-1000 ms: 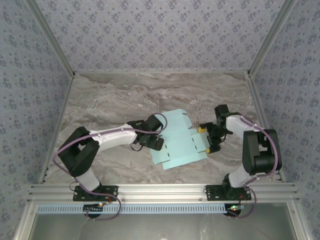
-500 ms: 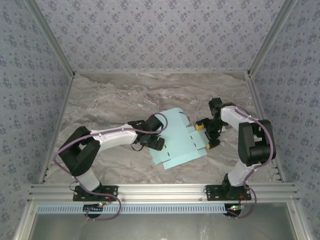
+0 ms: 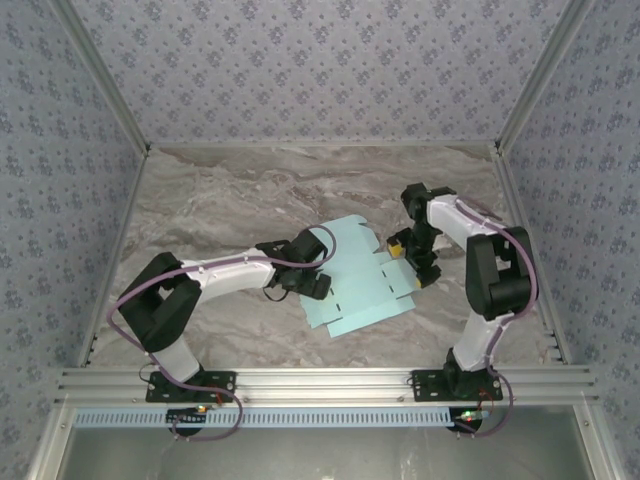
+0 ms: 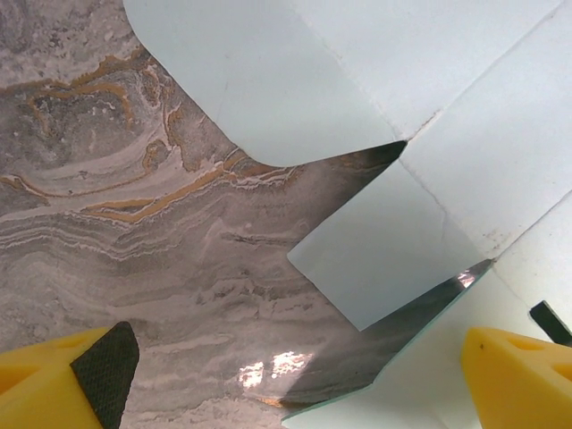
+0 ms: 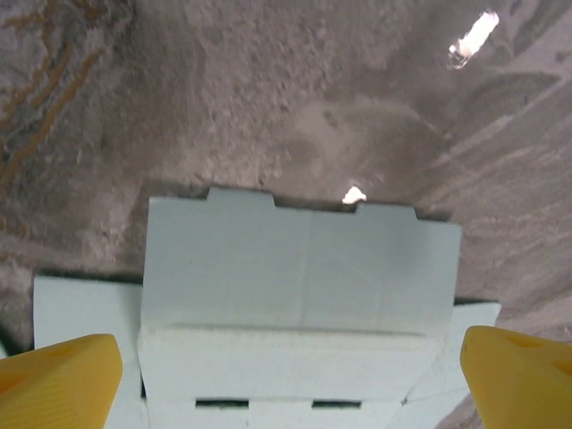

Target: Fold the paper box

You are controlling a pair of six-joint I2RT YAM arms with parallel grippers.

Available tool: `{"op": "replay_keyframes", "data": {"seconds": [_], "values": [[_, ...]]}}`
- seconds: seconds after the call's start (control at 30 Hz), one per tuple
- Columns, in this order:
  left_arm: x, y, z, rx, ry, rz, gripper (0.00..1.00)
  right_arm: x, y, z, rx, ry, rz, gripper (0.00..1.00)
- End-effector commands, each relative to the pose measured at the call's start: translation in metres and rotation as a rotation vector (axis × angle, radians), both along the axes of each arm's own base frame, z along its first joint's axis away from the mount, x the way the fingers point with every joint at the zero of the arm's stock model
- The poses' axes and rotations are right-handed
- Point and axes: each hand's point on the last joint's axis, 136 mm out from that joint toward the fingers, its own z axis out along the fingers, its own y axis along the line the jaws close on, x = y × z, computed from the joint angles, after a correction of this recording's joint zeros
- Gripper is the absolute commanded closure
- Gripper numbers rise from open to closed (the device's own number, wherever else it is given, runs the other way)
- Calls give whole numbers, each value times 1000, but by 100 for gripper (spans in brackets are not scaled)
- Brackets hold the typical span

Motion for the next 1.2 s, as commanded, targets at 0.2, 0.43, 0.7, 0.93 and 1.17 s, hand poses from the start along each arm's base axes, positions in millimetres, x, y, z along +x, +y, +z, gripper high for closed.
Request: {"op": "replay_keyframes", "data": {"seconds": [0.2, 0.43, 0.7, 0.93, 1.17], "values": [[-3, 0, -3, -20, 5, 4, 5, 4, -15, 2, -138, 53, 12, 0], [-4, 1, -3, -19, 2, -3, 5, 7, -11, -1, -158, 78, 1, 5], [-4, 0, 1, -34, -3, -2, 5, 6, 5, -15, -139, 134, 25, 10], [-7, 0, 1, -56, -3, 0, 5, 5, 7, -21, -145, 175, 33, 19], [-8, 0, -3, -53, 5, 4, 5, 2, 12, -25, -147, 200, 54, 39]]}}
